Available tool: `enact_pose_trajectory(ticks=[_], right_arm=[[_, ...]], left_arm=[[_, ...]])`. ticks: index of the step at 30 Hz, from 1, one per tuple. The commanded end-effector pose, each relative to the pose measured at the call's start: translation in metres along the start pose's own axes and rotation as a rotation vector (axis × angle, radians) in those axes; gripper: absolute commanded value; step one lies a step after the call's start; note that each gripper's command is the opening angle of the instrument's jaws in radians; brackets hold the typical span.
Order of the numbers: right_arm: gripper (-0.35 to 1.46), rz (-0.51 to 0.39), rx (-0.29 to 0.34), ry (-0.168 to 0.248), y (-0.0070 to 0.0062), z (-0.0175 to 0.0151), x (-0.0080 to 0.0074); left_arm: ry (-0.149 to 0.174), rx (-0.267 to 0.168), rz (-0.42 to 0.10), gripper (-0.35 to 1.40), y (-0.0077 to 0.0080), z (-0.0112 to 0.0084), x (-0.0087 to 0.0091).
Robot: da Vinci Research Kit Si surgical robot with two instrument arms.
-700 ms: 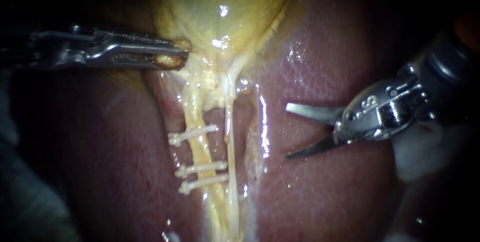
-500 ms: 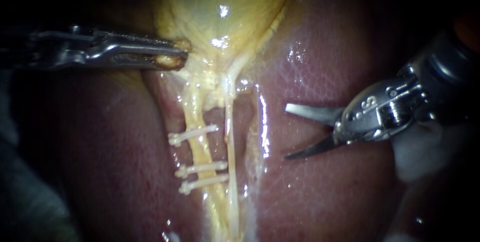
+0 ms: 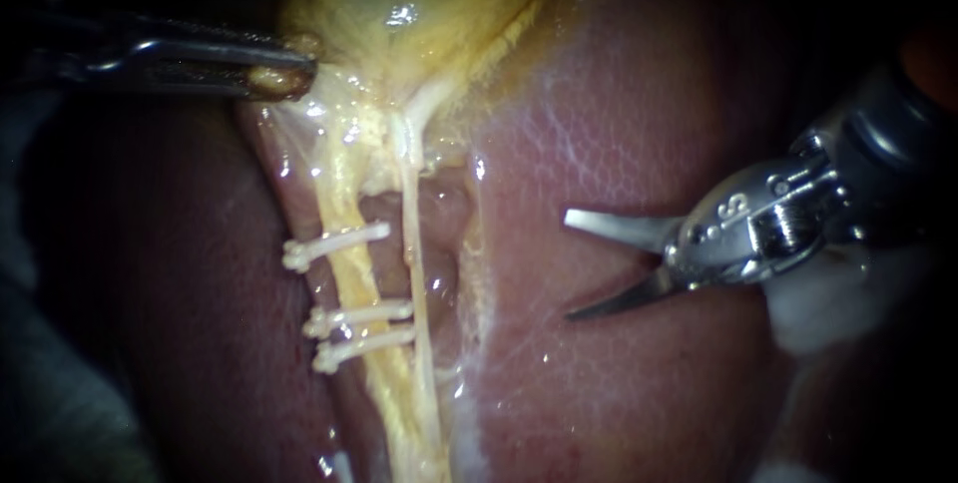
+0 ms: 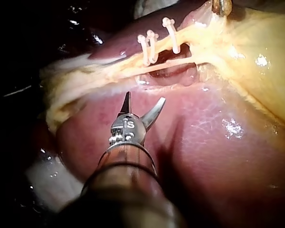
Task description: Go to the cutting position left tube
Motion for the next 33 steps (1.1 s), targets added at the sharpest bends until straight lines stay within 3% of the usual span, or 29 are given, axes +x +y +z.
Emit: enact_pose_trajectory(ticks=[1,6,15,25,33], right_arm=[[1.43,0.018,0.012,0.015,-0.0002,0.0004,0.0000],[1.43,0.080,0.088,0.106,-0.0009,0.0032,0.0006],[1.45,0.161,0.208,0.168,-0.0008,0.0074,0.0004],[1.45,0.223,0.304,0.219,0.0003,0.0104,-0.0002],[1.43,0.249,0.379,0.220,0.0009,0.0127,-0.0007]], left_arm=[[0.000,0.001,0.000,-0.35,0.0000,0.0001,0.0000],[0.001,0.002,0.000,-0.35,0.0001,0.0004,-0.0001],[0.002,0.004,0.001,-0.35,0.0002,0.0005,-0.0002],[0.002,0.005,0.001,-0.35,0.0002,0.0006,-0.0003],[0.002,0.005,0.001,-0.35,0.0003,0.0006,-0.0003]])
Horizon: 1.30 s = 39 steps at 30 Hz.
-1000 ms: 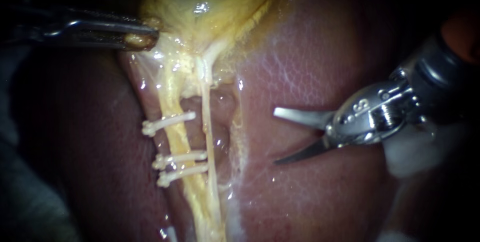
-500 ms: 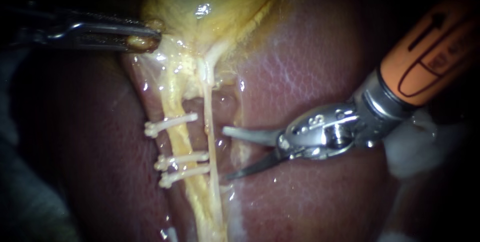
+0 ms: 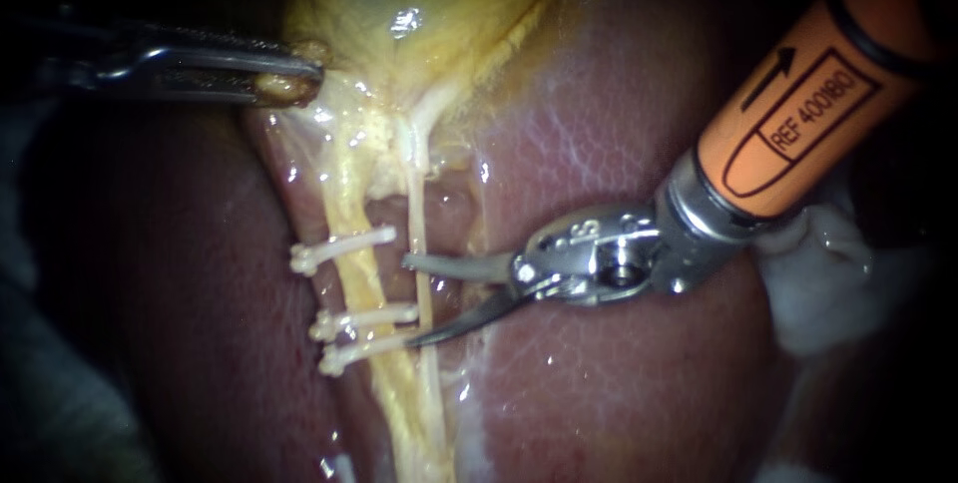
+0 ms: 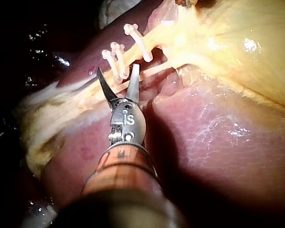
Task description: Go to the cutting position left tube
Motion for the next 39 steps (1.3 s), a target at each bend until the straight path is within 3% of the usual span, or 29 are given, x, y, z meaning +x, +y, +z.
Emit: enact_pose_trajectory(ticks=[1,9,17,26,32,39], right_arm=[[1.42,0.006,0.004,-0.005,0.0003,0.0002,-0.0003],[1.42,0.016,0.037,-0.012,0.0022,0.0012,-0.0019],[1.42,0.004,0.062,-0.015,0.0030,0.0024,-0.0024],[1.38,-0.010,0.107,0.031,0.0036,0.0050,-0.0006],[1.33,-0.008,0.142,0.068,0.0032,0.0070,0.0008],[1.31,0.006,0.145,0.104,0.0035,0.0089,0.0023]], left_arm=[[0.000,0.000,0.000,-0.35,0.0000,0.0000,0.0000],[0.000,0.000,0.000,-0.35,0.0000,0.0000,0.0000],[0.000,0.000,0.000,-0.35,0.0000,0.0000,0.0000],[0.000,0.002,-0.001,-0.35,0.0002,0.0002,0.0001],[0.001,0.002,-0.001,-0.35,0.0002,0.0003,0.0001],[0.002,0.006,-0.001,-0.35,0.0003,0.0004,0.0001]])
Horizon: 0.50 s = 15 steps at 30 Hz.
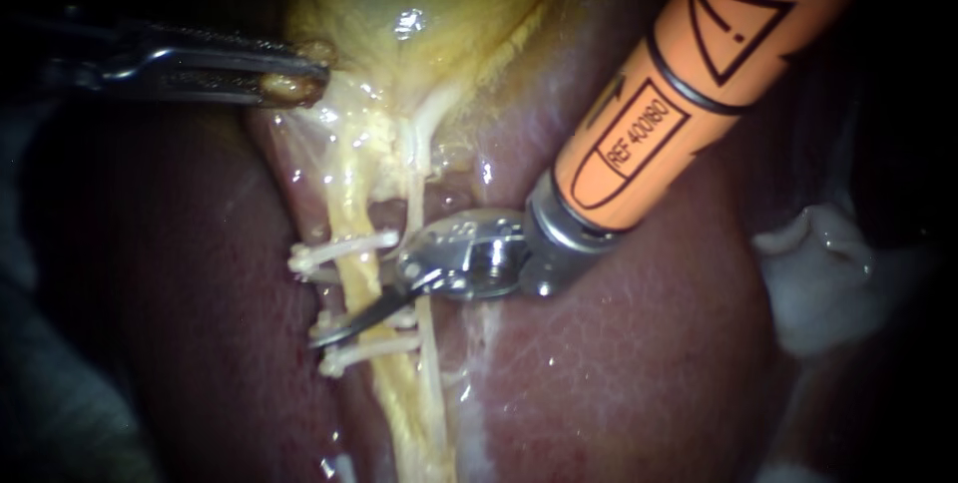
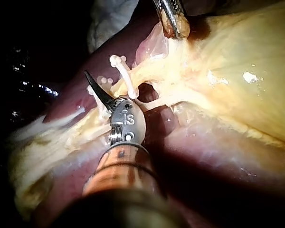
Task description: Go to the cutting position left tube
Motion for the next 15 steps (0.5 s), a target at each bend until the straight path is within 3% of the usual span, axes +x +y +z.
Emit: enact_pose_trajectory(ticks=[1,8,15], right_arm=[[1.31,0.006,0.000,0.006,0.0001,0.0002,0.0002],[1.31,0.030,0.003,0.028,0.0001,0.0012,0.0009],[1.36,0.074,0.035,0.064,-0.0013,0.0010,0.0023]], left_arm=[[0.001,0.001,0.000,-0.35,0.0000,0.0000,0.0000],[0.001,0.001,0.000,-0.35,0.0000,0.0000,0.0000],[0.001,0.001,0.000,-0.35,0.0000,0.0000,0.0000]])
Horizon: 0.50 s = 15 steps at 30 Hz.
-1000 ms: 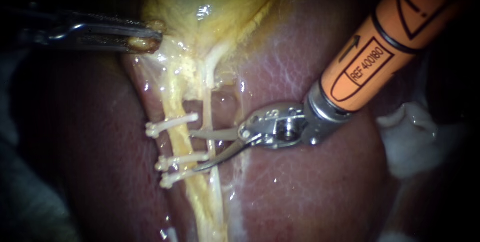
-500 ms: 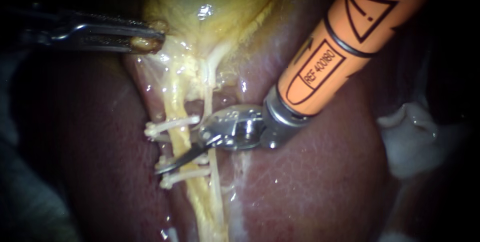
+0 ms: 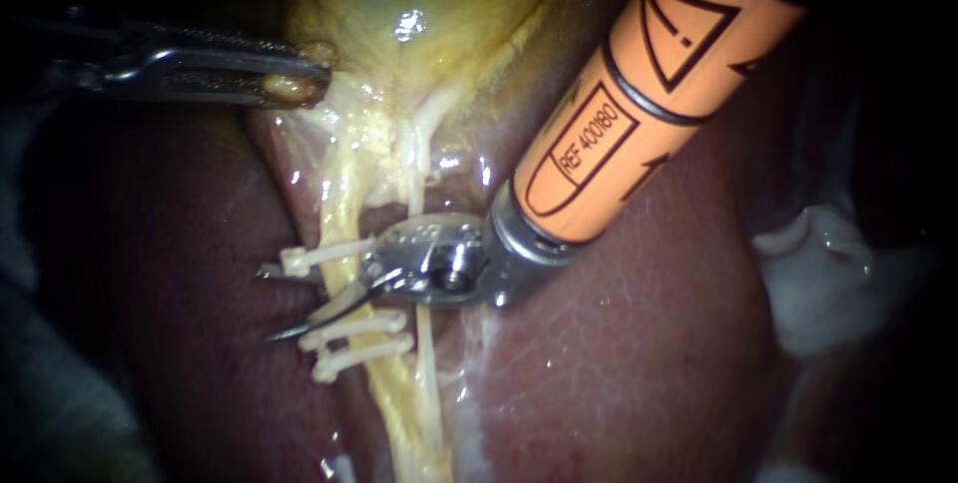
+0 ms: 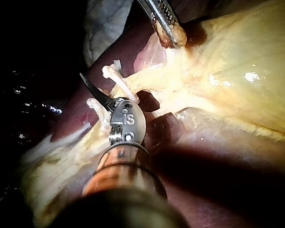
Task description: Go to the cutting position left tube
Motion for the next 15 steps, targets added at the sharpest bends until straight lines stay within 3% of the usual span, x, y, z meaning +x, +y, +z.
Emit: enact_pose_trajectory(ticks=[1,8,15], right_arm=[[1.36,0.000,0.005,0.002,-0.0004,-0.0001,0.0004],[1.38,0.010,0.026,0.029,-0.0024,-0.0001,0.0020],[1.38,0.010,0.032,0.035,-0.0027,-0.0001,0.0023]], left_arm=[[0.000,0.000,0.000,-0.35,0.0000,0.0000,0.0000],[0.000,-0.001,0.001,-0.35,-0.0001,-0.0001,-0.0001],[0.000,-0.001,0.001,-0.35,-0.0001,-0.0001,-0.0001]])
